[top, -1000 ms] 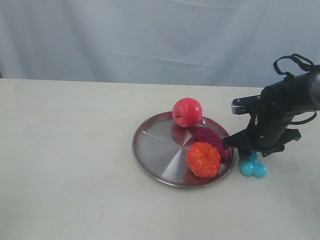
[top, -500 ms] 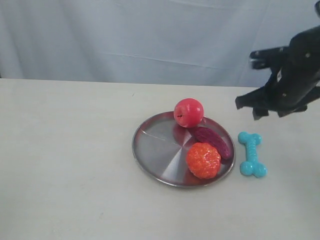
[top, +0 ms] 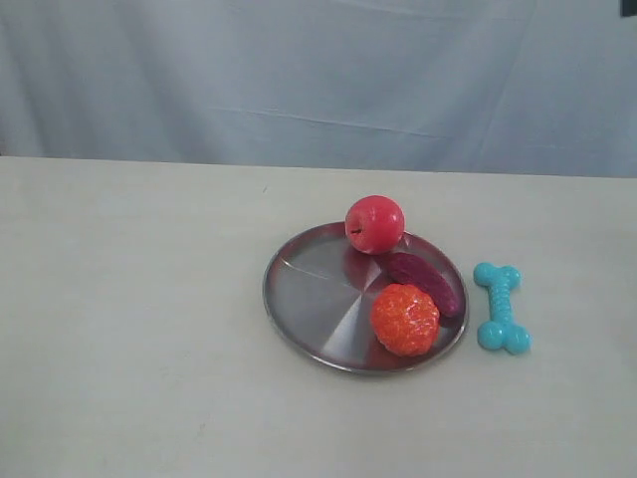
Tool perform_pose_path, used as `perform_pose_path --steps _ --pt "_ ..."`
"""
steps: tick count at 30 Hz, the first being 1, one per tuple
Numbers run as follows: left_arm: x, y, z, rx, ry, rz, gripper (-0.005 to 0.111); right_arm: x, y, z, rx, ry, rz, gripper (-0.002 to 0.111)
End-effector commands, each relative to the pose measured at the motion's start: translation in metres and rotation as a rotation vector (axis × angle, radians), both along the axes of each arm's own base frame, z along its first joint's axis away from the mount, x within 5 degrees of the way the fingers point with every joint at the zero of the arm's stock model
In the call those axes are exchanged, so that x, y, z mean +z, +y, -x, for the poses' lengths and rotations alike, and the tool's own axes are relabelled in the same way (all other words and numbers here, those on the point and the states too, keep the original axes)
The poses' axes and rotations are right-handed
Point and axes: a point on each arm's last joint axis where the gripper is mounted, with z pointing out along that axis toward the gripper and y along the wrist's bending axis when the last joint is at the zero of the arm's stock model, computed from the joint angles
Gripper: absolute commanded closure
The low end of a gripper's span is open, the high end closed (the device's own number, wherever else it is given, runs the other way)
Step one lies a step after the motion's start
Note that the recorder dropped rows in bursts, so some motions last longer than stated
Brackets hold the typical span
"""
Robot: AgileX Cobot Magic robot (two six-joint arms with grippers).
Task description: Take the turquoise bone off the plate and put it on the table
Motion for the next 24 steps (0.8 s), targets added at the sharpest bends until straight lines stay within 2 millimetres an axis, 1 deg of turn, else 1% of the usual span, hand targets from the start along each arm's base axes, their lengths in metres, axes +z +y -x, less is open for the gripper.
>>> perform_pose_path --steps 1,2,4,5,6,7,8,9,10,11,12,13,14,15,24 --pt "-0.001 0.000 0.000 -0.005 -0.001 0.001 0.107 0.007 0.014 0.058 0.030 -0.211 0.032 0.109" --pt "-0.001 0.000 0.000 -0.005 -0.001 0.001 0.107 0.000 0.017 0.067 0.034 -0.228 0.024 0.109" --pt "-0.001 0.000 0.000 -0.005 -0.001 0.001 0.107 -0.012 0.024 0.094 0.045 -0.302 0.009 0.109" --pt "-0.001 0.000 0.000 -0.005 -0.001 0.001 0.107 -0.017 0.027 0.105 0.049 -0.339 0.014 0.109" --pt "-0.001 0.000 0.000 -0.005 -0.001 0.001 0.107 -0.030 0.032 0.129 0.055 -0.414 0.032 0.109" --pt "-0.001 0.000 0.000 -0.005 -0.001 0.001 0.107 -0.036 0.034 0.137 0.056 -0.436 0.037 0.109" --pt "-0.001 0.000 0.000 -0.005 -0.001 0.001 0.107 -0.049 0.038 0.157 0.058 -0.482 0.048 0.109" --pt "-0.001 0.000 0.000 -0.005 -0.001 0.001 0.107 -0.056 0.040 0.165 0.059 -0.503 0.044 0.109" --pt "-0.001 0.000 0.000 -0.005 -0.001 0.001 0.107 -0.067 0.044 0.178 0.066 -0.553 0.023 0.109" --pt "-0.001 0.000 0.000 -0.005 -0.001 0.001 0.107 -0.072 0.045 0.183 0.070 -0.569 0.010 0.109" --pt "-0.001 0.000 0.000 -0.005 -0.001 0.001 0.107 -0.083 0.049 0.192 0.082 -0.608 -0.031 0.109" --pt "-0.001 0.000 0.000 -0.005 -0.001 0.001 0.107 -0.087 0.050 0.195 0.087 -0.623 -0.048 0.109" --pt "-0.001 0.000 0.000 -0.005 -0.001 0.001 0.107 -0.096 0.052 0.201 0.098 -0.655 -0.079 0.109" --pt "-0.001 0.000 0.000 -0.005 -0.001 0.001 0.107 -0.101 0.052 0.199 0.097 -0.641 -0.085 0.109" --pt "-0.001 0.000 0.000 -0.005 0.001 0.000 0.107 -0.102 0.052 0.198 0.099 -0.634 -0.085 0.109"
